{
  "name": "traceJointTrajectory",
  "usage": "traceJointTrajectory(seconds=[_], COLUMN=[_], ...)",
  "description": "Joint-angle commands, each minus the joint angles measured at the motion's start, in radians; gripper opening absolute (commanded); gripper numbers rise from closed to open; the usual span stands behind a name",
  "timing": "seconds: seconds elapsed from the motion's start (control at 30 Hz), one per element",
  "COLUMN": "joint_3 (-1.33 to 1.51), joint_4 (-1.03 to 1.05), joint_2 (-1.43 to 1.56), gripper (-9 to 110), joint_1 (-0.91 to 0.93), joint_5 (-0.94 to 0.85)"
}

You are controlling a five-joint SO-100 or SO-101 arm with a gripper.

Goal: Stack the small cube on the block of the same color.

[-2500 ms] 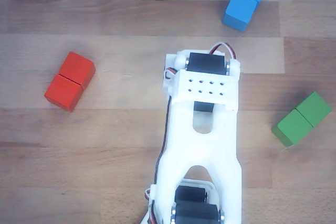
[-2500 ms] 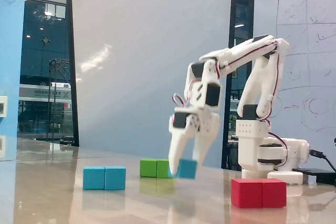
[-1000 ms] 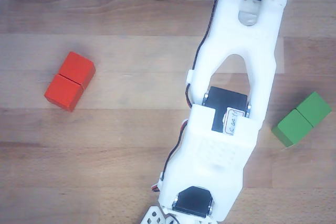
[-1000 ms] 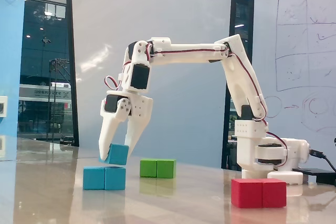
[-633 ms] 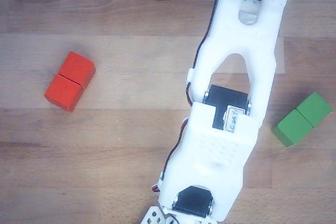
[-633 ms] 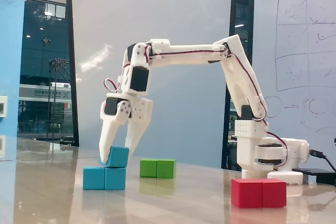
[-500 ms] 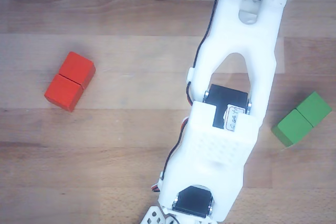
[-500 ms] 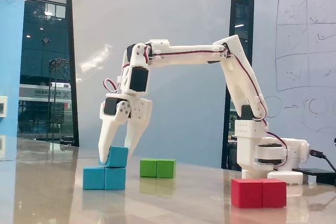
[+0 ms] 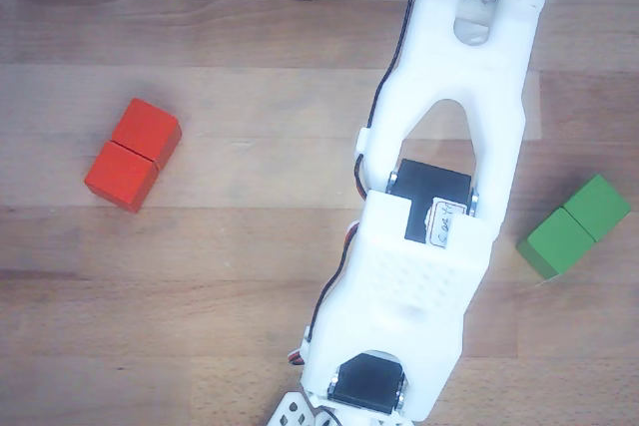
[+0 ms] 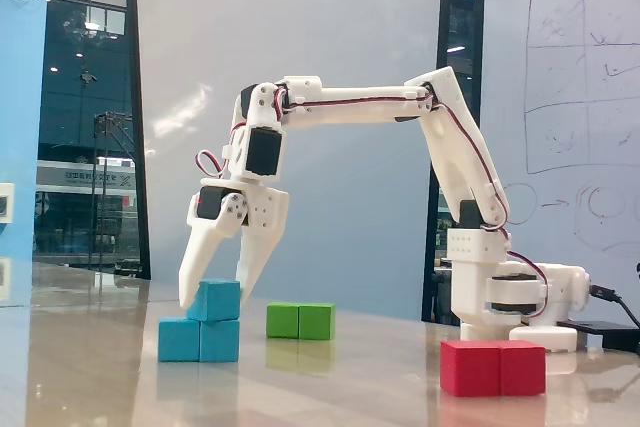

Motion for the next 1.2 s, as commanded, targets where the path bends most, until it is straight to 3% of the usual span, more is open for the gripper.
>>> traceJointTrajectory(seconds=[0.0, 0.27, 0.87, 1.07, 1.17], joint_3=[-0.092, -0.094, -0.077, 0.02, 0.167], joint_4=[0.005, -0.006, -0.109, -0.097, -0.115], joint_2=[0.018, 0.032, 0.149, 0.327, 0.477], gripper=[23, 23, 23, 22, 16], joint_1=[0.002, 0.046, 0.353, 0.275, 0.209], joint_5=[-0.002, -0.008, 0.002, 0.008, 0.032])
